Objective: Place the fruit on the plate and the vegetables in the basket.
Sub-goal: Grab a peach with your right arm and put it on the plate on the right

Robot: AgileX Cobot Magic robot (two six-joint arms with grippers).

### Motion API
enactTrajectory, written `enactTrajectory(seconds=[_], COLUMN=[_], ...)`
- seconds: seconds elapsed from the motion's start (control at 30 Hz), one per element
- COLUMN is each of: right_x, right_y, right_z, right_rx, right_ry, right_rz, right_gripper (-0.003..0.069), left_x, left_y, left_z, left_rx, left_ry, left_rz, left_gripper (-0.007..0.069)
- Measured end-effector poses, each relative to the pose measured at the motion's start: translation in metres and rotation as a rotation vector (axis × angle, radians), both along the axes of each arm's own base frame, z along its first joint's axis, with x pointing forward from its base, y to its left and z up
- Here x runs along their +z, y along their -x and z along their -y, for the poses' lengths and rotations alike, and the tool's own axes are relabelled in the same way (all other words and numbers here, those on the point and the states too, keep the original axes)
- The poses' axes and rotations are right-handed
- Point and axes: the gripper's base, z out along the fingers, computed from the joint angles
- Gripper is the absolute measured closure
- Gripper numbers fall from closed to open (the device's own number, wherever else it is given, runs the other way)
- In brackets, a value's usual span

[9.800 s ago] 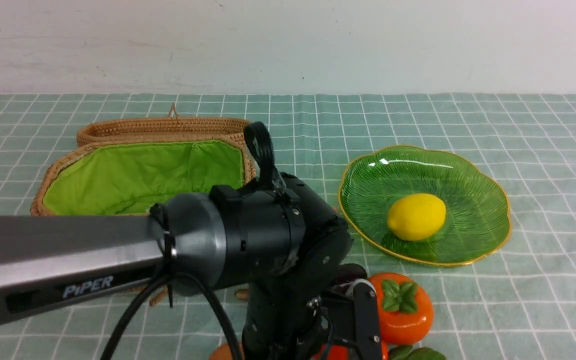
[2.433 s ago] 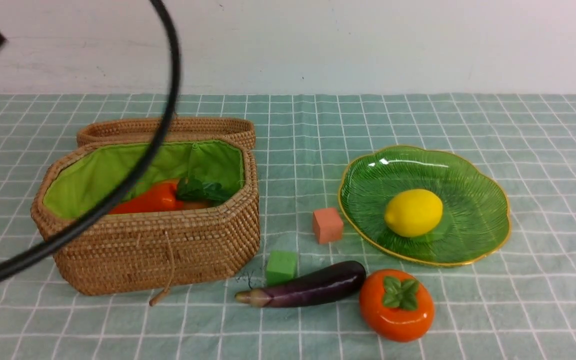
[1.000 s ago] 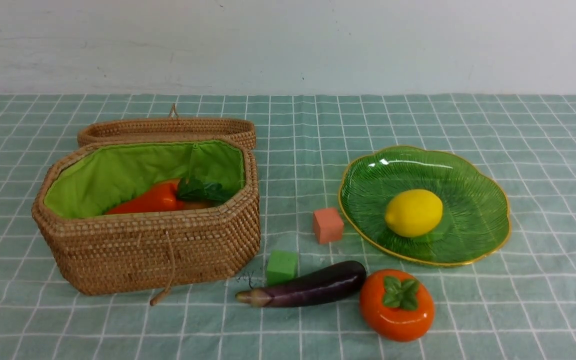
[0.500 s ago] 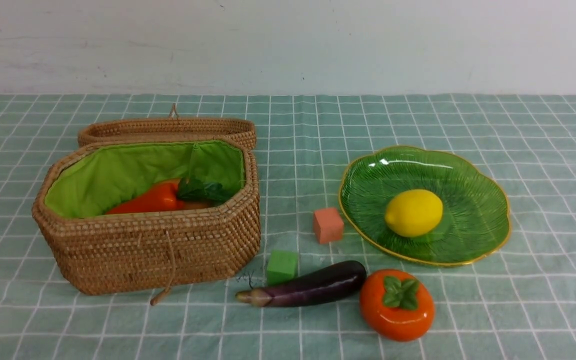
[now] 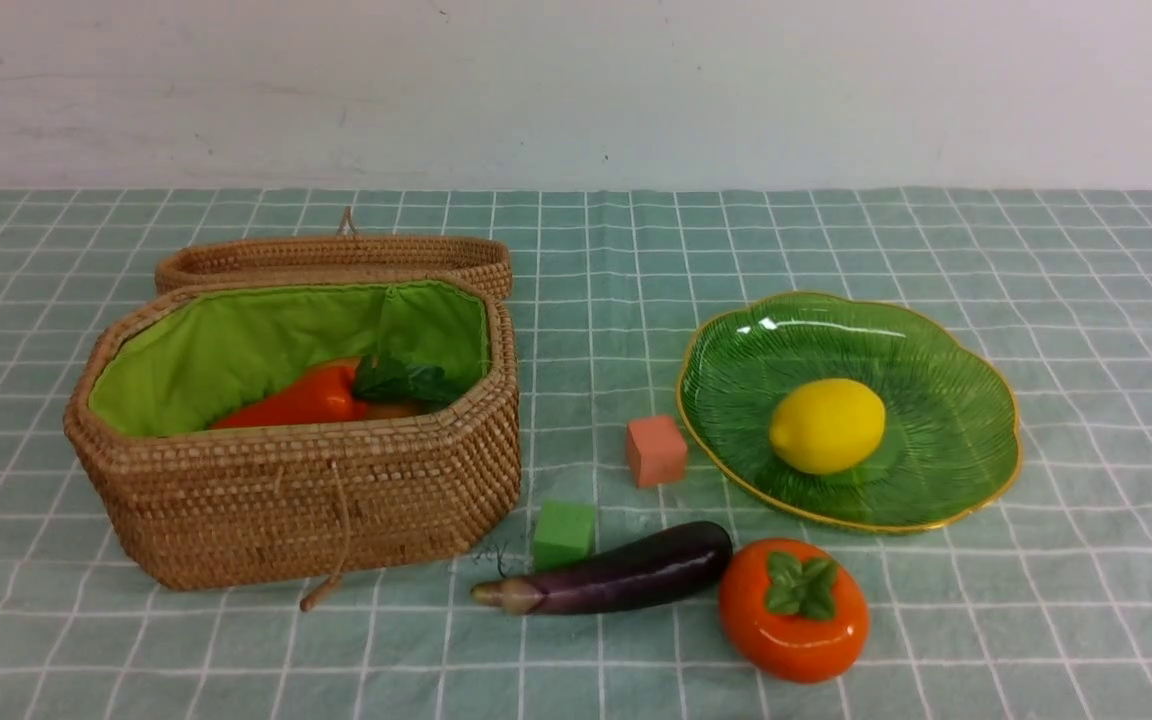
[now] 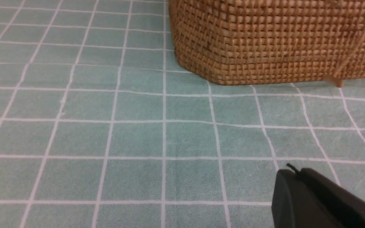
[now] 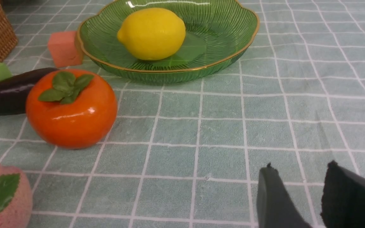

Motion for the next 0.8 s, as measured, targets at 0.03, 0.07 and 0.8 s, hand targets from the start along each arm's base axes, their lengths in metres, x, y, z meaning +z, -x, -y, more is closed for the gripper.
enactTrajectory(seconds=[0.03,0.07,0.8], right_x=[0.0,0.0,0.0], right_y=[0.0,0.0,0.0], right_z=[0.0,0.0,0.0], right_rx=[0.0,0.0,0.0], right_ry=[0.0,0.0,0.0], right_rz=[0.0,0.0,0.0], right_gripper=[0.0418,0.0418,0.0418], left_x=[0.0001,0.0001,0.0], left_y=[0.0,0.0,-0.0002], left_z=[-0.0004,-0.0005,-0.0004], left_rx=[0.007,0.01,0.01], left_ry=[0.0,0.001,0.003], left_rz=[0.001,0.001,0.004], left_gripper=[0.062,0.0619,0.0607])
